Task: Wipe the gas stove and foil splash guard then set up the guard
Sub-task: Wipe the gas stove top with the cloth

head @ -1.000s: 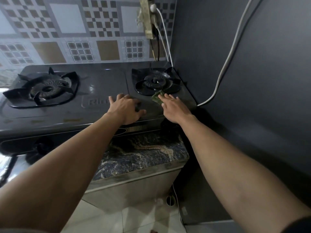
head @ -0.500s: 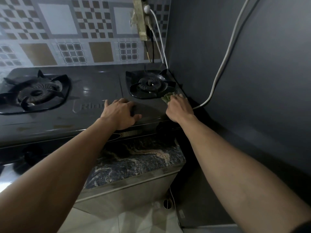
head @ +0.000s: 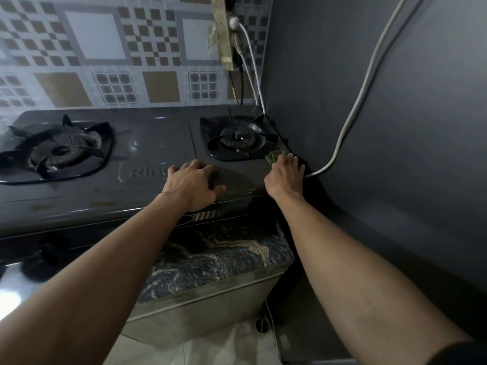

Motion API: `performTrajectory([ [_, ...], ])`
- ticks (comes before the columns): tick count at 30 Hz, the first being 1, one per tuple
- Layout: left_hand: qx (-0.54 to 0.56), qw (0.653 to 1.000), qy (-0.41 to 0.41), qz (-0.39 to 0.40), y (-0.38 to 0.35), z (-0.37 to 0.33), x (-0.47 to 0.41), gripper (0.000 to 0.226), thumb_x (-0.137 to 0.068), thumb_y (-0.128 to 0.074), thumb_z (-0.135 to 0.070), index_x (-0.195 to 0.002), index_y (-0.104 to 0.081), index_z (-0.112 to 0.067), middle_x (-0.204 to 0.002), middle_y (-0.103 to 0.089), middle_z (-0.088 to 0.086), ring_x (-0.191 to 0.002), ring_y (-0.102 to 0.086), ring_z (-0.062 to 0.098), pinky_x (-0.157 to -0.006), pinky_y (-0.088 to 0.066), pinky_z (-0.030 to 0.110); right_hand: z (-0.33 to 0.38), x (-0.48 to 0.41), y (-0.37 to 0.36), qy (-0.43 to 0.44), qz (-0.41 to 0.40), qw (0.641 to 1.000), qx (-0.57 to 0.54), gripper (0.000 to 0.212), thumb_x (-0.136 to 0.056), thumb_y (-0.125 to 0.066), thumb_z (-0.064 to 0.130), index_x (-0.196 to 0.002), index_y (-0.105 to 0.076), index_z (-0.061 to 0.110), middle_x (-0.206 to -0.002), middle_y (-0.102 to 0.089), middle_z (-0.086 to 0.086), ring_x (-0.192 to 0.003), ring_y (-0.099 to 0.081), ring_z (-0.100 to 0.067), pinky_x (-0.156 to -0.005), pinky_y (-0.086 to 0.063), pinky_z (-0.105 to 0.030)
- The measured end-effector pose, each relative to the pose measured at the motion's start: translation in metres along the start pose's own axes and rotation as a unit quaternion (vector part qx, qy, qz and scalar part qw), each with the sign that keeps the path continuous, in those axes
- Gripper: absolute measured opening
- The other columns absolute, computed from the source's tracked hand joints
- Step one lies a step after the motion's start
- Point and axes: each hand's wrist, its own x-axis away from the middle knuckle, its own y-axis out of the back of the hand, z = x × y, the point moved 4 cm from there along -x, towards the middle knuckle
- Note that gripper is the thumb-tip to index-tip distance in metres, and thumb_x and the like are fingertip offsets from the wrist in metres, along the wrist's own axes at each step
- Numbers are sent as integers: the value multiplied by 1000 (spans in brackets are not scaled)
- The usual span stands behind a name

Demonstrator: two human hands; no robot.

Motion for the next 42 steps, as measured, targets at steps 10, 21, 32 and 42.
performTrajectory([
  [10,14,1000,-16,-18,7,25,11,62,-86,-41,-72,-138,-49,-38,-145,-47,2,-134,-39,32,-109,-30,55,37,33,-5,63,3,996,-65,41,-102,-39,17,-141,-34,6,-149,-38,-19,-141,-29,-33,-116,-19,-52],
  [21,8,999,11,-38,23,98,55,58,-86,-45,-69,-135,-53,-40,-141,-52,-2,-129,-45,30,-106,-33,53,125,80,-9,144,70,984,-75,41,-105,-34,18,-145,-38,10,-158,-29,-16,-148,-20,-30,-121,-13,-47],
  [32,-29,996,70,-43,33,180,101,62,-80,-42,-76,-124,-61,-37,-138,-54,-1,-130,-43,31,-105,-32,54,204,120,-17,188,77,976,-77,46,-102,-35,12,-148,-39,9,-159,-30,-13,-148,-22,-28,-121,-14,-46],
  [42,-21,996,77,-26,34,218,122,66,-82,-39,-77,-132,-55,-37,-144,-50,-1,-135,-37,31,-108,-28,59,216,119,-15,248,72,965,-37,46,-103,-38,31,-145,-45,14,-152,-39,-9,-141,-31,-30,-117,-19,-46],
])
